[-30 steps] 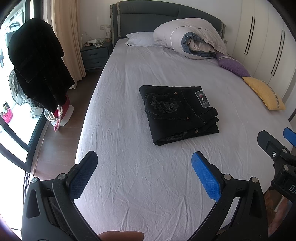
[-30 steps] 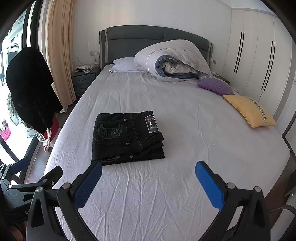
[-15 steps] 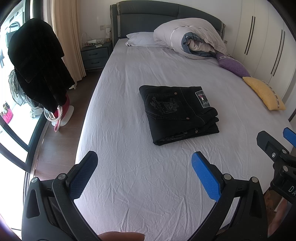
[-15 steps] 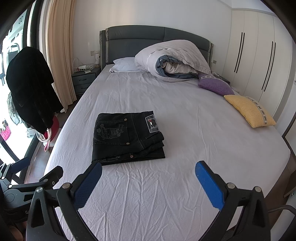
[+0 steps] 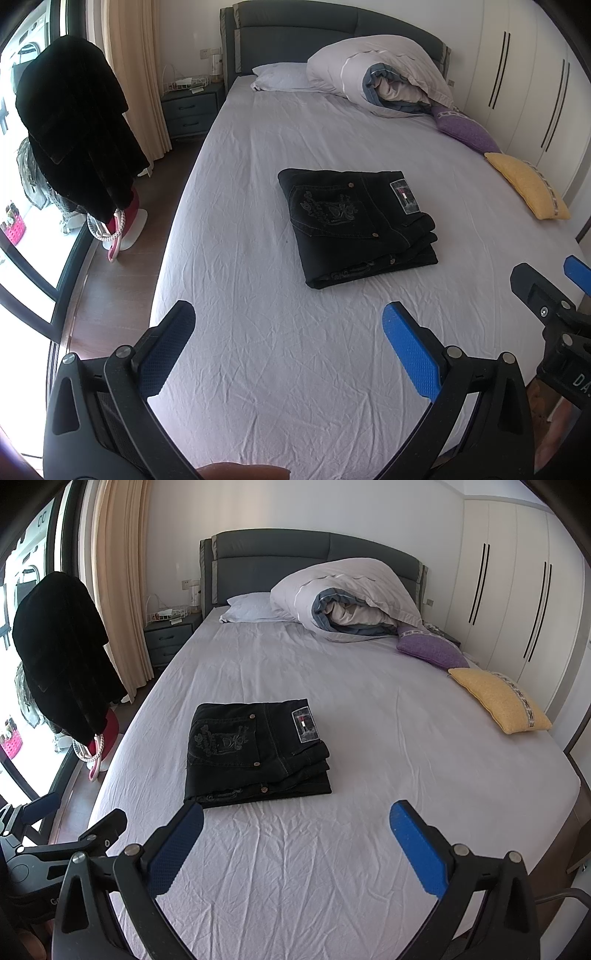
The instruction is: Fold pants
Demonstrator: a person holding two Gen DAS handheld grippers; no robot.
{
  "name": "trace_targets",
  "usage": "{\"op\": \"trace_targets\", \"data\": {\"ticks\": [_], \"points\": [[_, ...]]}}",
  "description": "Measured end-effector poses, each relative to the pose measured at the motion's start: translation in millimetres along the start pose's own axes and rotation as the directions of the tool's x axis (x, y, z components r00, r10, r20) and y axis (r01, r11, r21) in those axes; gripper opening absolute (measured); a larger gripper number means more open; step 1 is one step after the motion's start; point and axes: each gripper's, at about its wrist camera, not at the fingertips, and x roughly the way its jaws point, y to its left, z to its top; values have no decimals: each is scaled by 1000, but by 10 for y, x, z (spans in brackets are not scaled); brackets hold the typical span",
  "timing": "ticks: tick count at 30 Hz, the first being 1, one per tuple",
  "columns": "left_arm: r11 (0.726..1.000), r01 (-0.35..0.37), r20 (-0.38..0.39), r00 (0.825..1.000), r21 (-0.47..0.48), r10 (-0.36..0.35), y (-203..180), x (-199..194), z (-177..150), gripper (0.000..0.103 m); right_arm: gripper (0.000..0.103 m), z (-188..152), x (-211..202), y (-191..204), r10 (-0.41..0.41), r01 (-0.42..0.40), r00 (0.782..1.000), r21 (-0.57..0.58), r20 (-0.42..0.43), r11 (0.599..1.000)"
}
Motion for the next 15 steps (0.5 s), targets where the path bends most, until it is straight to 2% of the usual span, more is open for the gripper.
{"op": "trace_targets", "data": {"ticks": [15], "points": [[1000, -6, -2, 1000, -4, 6, -10, 15, -45, 103, 103, -68, -7, 30, 5, -5, 1000, -2, -4, 1000]]}}
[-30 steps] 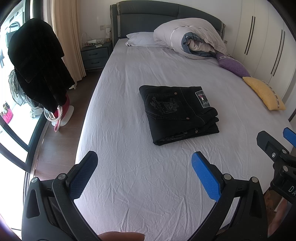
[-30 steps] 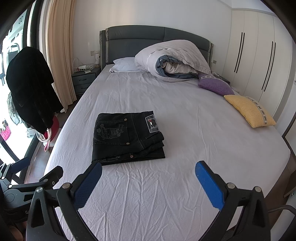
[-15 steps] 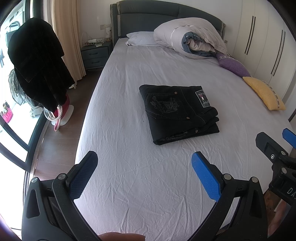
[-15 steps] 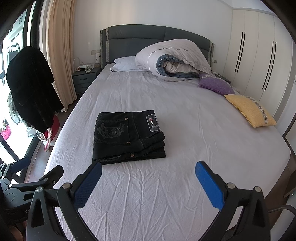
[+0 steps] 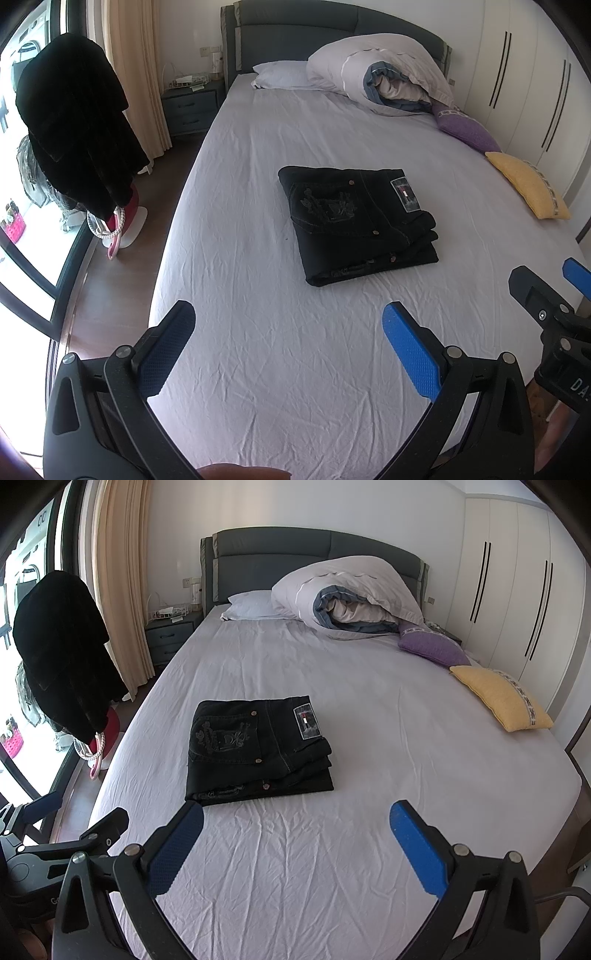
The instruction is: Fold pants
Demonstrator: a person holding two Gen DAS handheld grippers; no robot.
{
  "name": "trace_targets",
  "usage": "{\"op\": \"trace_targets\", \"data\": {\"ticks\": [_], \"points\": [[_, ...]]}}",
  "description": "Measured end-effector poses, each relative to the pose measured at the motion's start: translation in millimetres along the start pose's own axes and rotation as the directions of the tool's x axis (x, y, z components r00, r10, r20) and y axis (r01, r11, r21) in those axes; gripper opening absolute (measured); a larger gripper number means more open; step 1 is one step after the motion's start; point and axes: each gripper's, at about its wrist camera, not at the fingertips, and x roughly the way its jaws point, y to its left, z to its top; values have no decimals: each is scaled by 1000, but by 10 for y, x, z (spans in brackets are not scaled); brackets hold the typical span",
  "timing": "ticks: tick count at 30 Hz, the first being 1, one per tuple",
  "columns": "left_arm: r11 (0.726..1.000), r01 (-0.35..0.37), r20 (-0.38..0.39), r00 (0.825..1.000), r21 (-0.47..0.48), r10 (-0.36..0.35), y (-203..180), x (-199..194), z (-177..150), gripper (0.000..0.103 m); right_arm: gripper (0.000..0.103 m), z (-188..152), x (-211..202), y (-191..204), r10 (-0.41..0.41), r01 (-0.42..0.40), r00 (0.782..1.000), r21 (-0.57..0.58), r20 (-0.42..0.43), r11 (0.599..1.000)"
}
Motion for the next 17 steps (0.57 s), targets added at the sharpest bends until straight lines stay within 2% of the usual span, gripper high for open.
{"op": "trace_targets", "data": {"ticks": [11, 17], "points": [[1000, -1, -20, 1000, -4, 1, 2, 42, -58, 103, 103, -17, 0, 4, 1, -1, 1000, 1, -4, 1000], [1000, -1, -14, 1000, -9, 1, 27, 53, -53, 103, 103, -139, -27, 36, 7, -7, 1000, 1, -10, 1000]]}}
